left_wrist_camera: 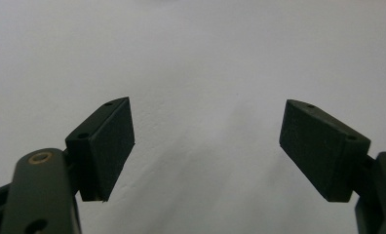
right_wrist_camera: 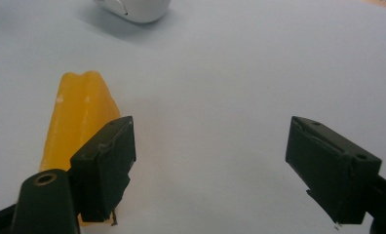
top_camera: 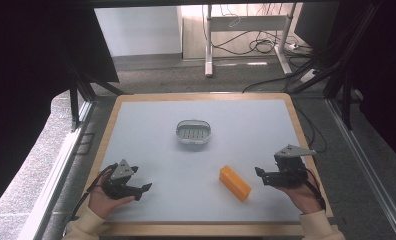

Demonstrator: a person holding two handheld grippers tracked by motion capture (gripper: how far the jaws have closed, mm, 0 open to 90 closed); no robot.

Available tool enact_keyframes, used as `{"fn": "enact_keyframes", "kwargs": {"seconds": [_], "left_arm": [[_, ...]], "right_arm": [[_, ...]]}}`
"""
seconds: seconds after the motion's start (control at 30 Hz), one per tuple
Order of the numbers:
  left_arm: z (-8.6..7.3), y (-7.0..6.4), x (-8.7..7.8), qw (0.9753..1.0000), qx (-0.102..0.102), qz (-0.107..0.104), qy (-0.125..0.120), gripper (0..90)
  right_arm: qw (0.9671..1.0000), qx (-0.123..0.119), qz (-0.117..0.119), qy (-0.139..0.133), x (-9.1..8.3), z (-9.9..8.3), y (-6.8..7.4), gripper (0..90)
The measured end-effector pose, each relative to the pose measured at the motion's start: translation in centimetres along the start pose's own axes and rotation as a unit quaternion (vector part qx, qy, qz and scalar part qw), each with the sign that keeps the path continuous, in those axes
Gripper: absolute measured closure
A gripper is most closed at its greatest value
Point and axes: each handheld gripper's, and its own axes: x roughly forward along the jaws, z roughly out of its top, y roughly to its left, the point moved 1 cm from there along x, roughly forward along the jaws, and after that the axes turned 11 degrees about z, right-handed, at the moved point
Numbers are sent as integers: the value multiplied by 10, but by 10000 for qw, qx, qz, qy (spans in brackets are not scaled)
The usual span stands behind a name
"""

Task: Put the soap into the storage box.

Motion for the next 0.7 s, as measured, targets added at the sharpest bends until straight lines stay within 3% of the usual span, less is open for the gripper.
{"fn": "enact_keyframes", "kwargs": {"seconds": [0.33,0.53,0.7], "left_arm": [[0,-1,-1,10000,7,-10,-16,204],[2,-3,1,10000,44,-38,7,203],[2,-4,1,10000,72,-32,28,202]], "right_arm": [[9992,-251,181,265,-1,14,12,203],[9981,-396,142,441,1,20,19,216],[9975,-403,225,536,6,24,24,230]]}}
